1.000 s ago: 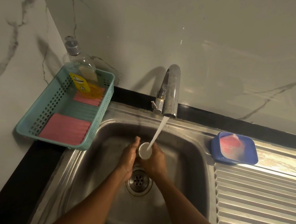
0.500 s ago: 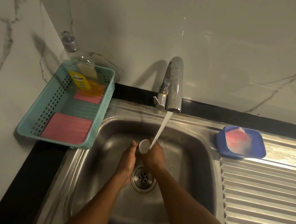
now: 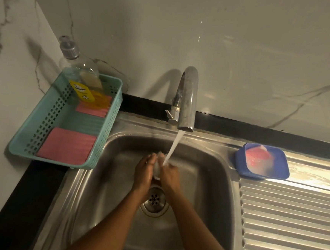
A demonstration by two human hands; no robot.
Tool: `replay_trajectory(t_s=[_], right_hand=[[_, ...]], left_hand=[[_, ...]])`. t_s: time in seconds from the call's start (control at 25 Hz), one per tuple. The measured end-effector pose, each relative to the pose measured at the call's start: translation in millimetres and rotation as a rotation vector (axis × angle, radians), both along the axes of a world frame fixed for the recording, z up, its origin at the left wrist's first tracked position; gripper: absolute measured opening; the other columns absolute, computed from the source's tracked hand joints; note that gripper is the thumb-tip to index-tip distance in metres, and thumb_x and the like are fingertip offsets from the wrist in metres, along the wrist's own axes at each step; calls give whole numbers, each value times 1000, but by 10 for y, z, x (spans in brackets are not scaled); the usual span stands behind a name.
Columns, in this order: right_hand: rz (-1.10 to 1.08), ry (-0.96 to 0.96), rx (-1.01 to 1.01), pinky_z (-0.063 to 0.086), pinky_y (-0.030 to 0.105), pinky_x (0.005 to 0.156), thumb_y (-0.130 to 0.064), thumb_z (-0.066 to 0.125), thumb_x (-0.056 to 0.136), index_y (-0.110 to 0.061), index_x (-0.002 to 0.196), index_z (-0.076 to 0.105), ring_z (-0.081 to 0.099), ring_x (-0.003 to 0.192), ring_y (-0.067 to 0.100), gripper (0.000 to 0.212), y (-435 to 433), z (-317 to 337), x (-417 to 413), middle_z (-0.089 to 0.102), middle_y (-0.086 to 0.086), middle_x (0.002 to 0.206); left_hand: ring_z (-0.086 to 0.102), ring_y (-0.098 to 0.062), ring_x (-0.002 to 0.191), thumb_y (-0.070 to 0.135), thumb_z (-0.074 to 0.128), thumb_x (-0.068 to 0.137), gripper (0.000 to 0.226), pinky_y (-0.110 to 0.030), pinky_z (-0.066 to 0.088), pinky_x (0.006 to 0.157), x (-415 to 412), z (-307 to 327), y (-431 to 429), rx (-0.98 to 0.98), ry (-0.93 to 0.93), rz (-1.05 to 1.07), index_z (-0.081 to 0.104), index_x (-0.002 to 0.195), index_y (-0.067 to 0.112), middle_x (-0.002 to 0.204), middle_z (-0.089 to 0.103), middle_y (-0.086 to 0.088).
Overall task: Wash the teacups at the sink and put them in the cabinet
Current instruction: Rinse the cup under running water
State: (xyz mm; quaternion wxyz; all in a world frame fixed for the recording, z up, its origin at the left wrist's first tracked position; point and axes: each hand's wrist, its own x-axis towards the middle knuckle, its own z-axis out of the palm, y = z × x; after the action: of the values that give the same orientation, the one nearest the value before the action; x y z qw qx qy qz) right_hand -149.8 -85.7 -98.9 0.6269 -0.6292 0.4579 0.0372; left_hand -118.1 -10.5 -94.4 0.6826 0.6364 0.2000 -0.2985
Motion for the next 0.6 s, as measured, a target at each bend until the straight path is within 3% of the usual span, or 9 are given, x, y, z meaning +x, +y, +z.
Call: replay_trajectory(t_s=[0.08, 0.12, 0.2, 0.28, 0.36, 0.44, 0.48, 0.52, 0.6], right_hand=[[-108, -32, -145, 46, 8, 52, -44, 55, 101, -11, 88, 72, 66, 66, 10, 39, 1, 158, -25, 69, -1, 72], [-133, -66, -157, 44, 8, 50, -36, 54, 103, -11, 88, 72, 65, 66, 10, 34, 34, 235, -41, 68, -1, 71], [-168, -176, 76, 55, 19, 63, -30, 55, 103, -12, 95, 74, 71, 79, 16, 27, 125, 369, -69, 74, 4, 80], [-39, -296, 288, 59, 35, 82, -28, 52, 102, -12, 110, 72, 71, 96, 22, 27, 113, 461, -130, 76, 7, 96], [435, -432, 61, 52, 43, 98, -33, 47, 101, -16, 121, 66, 66, 109, 20, 32, -125, 426, -262, 72, 5, 112], [1064, -434, -512, 24, 48, 122, -40, 44, 99, -25, 138, 54, 49, 134, 13, 43, -443, 285, -306, 61, 2, 138], [1249, -403, -728, 9, 47, 126, -42, 43, 100, -27, 145, 47, 40, 142, 12, 48, -549, 201, -306, 54, 0, 146], [1291, -376, -816, 6, 47, 127, -43, 43, 102, -27, 145, 47, 39, 143, 12, 46, -585, 124, -305, 55, 0, 146], [981, -290, -636, 31, 50, 119, -37, 48, 104, -22, 131, 59, 59, 122, 18, 33, -420, 246, -261, 68, 4, 125]], left_hand=[[69, -42, 98, 24, 58, 100, 23, -55, 56, 87, 9, 19, -78, 27, -52, 24, 75, 98, 9, 97, 74, -20], [69, -43, 95, 20, 58, 99, 23, -53, 57, 85, 7, 26, -107, 29, -54, 35, 75, 95, 5, 94, 73, -22], [70, -36, 82, 14, 57, 97, 23, -43, 58, 72, 45, 146, -126, 28, -65, 27, 73, 90, 1, 85, 73, -21], [66, -24, 68, 15, 55, 97, 24, -33, 54, 61, 181, 315, -110, 57, -69, -29, 71, 81, 6, 74, 69, -12], [62, -18, 55, 15, 52, 97, 34, -28, 51, 53, 369, 407, -52, 45, 63, -69, 69, 67, 10, 63, 63, -8], [62, -19, 52, 17, 45, 97, 47, -32, 54, 56, 481, 468, 28, 27, 310, -234, 71, 58, 10, 61, 63, -9], [63, -22, 57, 19, 42, 98, 49, -36, 54, 62, 470, 479, 57, 31, 394, -307, 73, 61, 9, 63, 66, -11], [63, -24, 61, 22, 40, 99, 47, -37, 53, 65, 465, 466, 57, 29, 425, -314, 73, 68, 8, 65, 67, -11], [59, -23, 64, 26, 40, 99, 39, -34, 47, 65, 450, 451, 9, -22, 436, -223, 68, 78, 8, 68, 65, -10]])
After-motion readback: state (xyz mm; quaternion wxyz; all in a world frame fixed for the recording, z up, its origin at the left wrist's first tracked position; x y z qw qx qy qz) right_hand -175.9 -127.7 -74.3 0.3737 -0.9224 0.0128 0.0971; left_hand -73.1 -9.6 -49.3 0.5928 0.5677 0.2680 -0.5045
